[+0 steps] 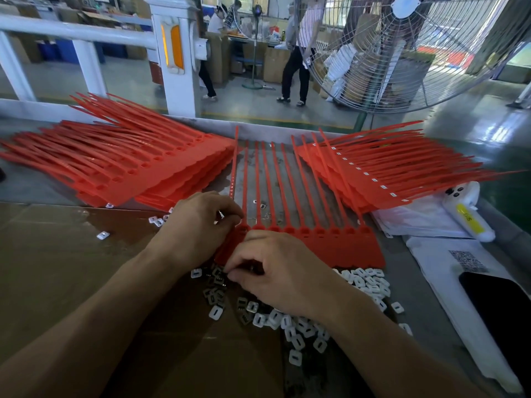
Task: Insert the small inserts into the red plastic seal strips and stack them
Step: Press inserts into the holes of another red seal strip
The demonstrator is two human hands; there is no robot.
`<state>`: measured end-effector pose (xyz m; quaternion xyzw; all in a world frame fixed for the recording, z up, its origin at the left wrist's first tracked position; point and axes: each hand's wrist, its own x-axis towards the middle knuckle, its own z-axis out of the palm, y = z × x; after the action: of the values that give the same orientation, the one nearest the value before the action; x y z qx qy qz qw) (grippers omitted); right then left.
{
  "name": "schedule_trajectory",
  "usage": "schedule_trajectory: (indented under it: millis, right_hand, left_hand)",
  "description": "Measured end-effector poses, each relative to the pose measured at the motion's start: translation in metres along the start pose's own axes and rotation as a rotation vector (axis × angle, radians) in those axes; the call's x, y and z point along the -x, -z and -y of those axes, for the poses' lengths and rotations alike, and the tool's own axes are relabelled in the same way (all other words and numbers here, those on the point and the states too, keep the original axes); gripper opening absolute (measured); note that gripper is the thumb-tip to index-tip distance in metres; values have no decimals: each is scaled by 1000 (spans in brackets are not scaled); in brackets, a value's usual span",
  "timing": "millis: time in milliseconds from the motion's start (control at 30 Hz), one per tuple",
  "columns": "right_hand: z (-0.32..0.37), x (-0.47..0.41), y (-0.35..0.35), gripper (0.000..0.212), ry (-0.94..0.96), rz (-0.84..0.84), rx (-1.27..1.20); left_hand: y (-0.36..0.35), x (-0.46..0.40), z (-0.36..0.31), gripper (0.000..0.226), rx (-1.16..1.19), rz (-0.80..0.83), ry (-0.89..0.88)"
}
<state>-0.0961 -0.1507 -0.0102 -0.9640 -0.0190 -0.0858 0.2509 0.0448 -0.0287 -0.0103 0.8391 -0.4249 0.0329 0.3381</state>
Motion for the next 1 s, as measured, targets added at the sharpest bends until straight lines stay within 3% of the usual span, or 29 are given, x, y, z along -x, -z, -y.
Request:
schedule_trajectory:
  millis: [233, 400, 533, 700, 833, 1000]
  right_hand:
    - [-6, 2, 4, 8, -181, -179, -290]
    - [-15, 1, 14, 16, -461, -325, -707]
    - [-17, -1, 15, 15, -523, -342, -947]
    - [-17, -2, 14, 18, -506, -313, -987]
    - [-16, -1, 15, 28, -457, -353, -857]
    - [-17, 0, 13, 15, -410, -364, -683]
  left_hand:
    - [0, 0, -2, 14, 109, -48, -17]
    - [-1, 5, -9, 16, 247, -62, -185]
    - [-3, 6, -13, 12, 190, -44, -339]
    - [-2, 4, -11, 10, 120, -106, -407]
    - [-3, 2, -12, 3, 133, -163, -388]
    - [-10, 1, -7, 5, 226, -145, -295]
